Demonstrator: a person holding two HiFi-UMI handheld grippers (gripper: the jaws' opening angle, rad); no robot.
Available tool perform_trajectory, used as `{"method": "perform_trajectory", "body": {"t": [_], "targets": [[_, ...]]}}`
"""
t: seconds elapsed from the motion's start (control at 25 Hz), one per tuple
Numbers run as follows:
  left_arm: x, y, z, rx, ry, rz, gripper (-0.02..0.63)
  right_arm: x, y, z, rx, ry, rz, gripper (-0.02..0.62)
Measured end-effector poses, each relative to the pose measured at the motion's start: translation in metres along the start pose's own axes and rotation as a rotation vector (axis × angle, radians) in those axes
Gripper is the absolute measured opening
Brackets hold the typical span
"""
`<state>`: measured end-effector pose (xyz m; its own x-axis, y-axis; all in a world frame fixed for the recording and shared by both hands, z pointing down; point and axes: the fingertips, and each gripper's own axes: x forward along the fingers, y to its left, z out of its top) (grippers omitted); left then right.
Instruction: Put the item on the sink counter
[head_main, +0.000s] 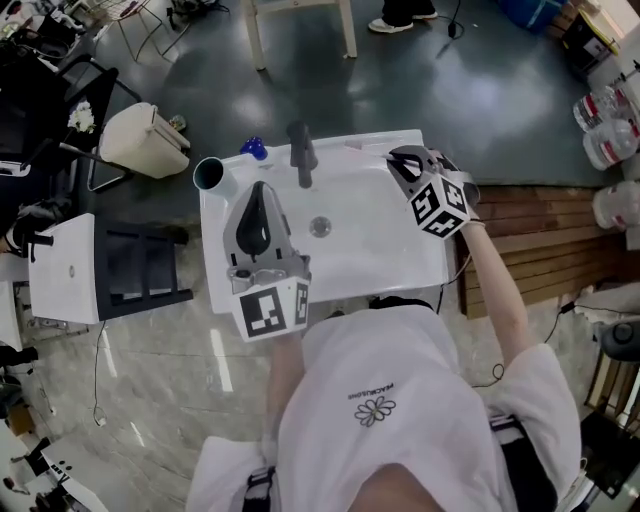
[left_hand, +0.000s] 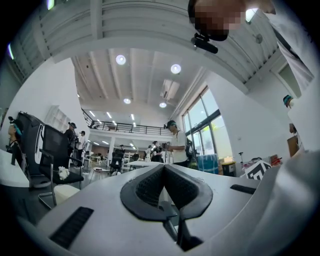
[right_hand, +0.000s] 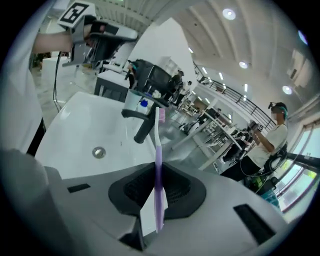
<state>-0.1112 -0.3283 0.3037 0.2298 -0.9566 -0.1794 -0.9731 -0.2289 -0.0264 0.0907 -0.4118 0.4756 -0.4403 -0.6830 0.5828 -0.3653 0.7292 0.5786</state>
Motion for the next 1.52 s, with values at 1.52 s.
{"method": "perform_trajectory", "body": {"t": [1.52], "targets": [[-0.021, 0.023, -0.026, 0.059, 0.099, 0.111, 0.015, 0.108, 0.040, -0.095, -0.244, 0.300, 0.306, 0.054]]}}
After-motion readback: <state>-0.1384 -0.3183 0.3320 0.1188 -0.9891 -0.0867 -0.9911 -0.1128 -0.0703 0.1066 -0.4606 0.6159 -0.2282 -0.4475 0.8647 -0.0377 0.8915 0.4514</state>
